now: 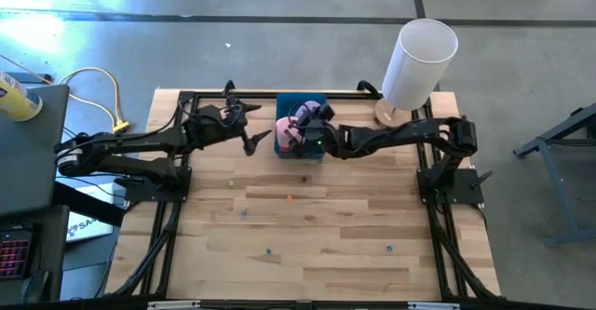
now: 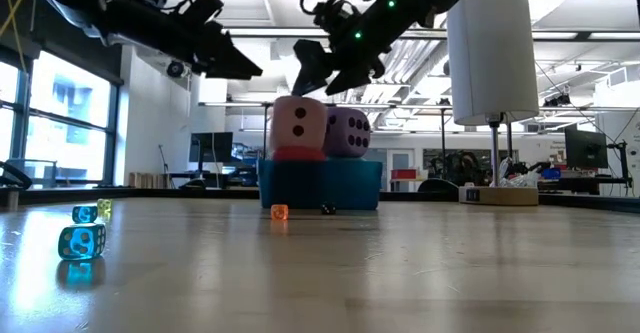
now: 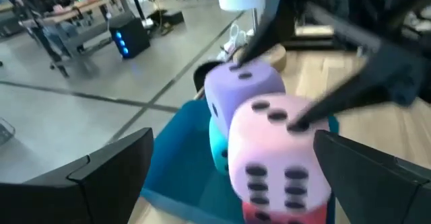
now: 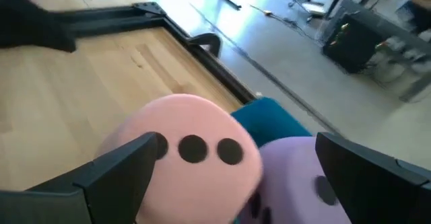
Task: Pick & Place Dice
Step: Put the pink die into the blue bin, then put the black die into the blue bin
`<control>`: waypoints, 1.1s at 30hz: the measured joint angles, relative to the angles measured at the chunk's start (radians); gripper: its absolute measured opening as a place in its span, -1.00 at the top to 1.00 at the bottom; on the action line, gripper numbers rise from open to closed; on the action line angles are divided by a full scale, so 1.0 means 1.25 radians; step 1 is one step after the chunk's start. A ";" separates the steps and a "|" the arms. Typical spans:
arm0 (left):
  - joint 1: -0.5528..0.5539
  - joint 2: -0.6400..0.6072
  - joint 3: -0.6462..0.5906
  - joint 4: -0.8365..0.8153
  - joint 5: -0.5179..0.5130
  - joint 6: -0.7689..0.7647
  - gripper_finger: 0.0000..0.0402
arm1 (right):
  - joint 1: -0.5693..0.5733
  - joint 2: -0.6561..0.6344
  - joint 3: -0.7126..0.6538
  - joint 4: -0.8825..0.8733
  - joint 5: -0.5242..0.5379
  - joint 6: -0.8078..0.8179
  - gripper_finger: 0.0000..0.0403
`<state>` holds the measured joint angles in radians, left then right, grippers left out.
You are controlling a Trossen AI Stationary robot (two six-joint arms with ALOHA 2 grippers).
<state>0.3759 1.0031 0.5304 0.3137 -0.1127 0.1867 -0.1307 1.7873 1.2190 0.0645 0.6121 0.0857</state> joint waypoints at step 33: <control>-0.146 -0.172 0.000 -0.419 0.010 -0.075 -0.98 | 0.295 -0.142 0.003 -0.142 0.068 -0.018 -0.97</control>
<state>0.1935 0.7878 0.5301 -0.2104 -0.1001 0.0931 0.2375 1.6093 1.2228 -0.1129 0.6971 0.0637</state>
